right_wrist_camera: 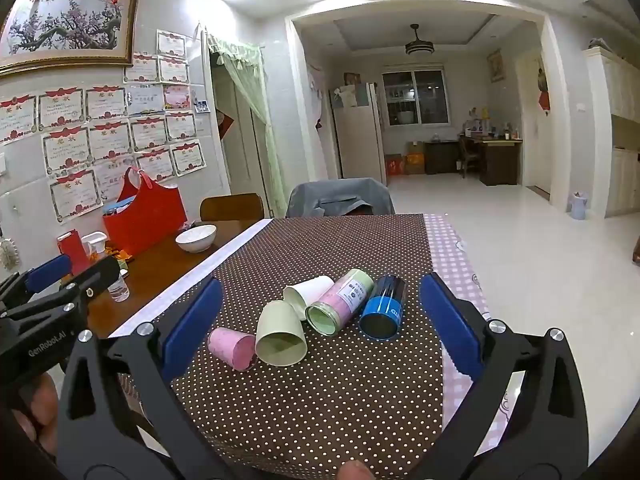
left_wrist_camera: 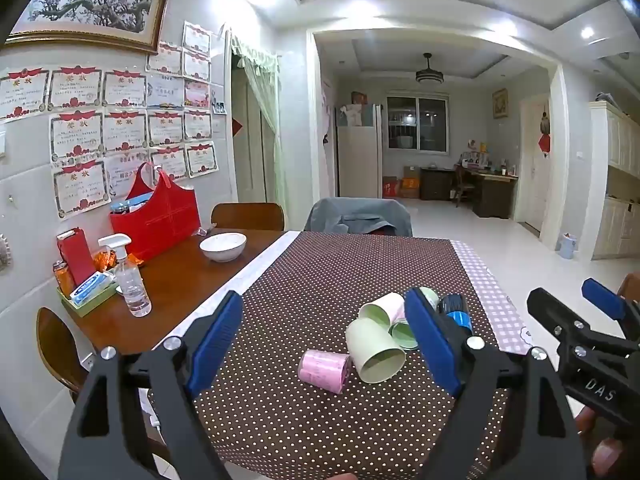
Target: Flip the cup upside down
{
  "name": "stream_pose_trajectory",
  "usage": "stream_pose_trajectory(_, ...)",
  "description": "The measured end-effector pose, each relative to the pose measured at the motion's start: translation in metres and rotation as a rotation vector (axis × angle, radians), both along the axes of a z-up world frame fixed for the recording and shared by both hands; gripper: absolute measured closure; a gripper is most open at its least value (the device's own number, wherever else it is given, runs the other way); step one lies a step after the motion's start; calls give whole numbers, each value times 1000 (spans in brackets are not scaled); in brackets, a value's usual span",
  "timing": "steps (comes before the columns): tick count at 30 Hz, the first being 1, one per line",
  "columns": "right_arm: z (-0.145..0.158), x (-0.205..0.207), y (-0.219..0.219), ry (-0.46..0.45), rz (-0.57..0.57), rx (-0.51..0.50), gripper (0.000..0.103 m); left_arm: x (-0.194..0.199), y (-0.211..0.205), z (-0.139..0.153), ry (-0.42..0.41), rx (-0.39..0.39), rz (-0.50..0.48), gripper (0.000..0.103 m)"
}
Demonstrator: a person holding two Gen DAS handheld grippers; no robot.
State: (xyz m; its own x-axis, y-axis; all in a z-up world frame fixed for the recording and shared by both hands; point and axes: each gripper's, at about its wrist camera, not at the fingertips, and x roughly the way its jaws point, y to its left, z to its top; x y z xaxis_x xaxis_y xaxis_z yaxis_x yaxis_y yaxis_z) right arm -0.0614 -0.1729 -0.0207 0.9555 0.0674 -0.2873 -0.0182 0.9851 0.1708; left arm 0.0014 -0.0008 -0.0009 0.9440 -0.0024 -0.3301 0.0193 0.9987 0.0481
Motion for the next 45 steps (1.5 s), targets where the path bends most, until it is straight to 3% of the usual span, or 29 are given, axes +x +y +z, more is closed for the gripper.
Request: stream_pose_trajectory(45,-3,-2,-4,1,-11,3,6,2,12,2,-6,-7,15,21)
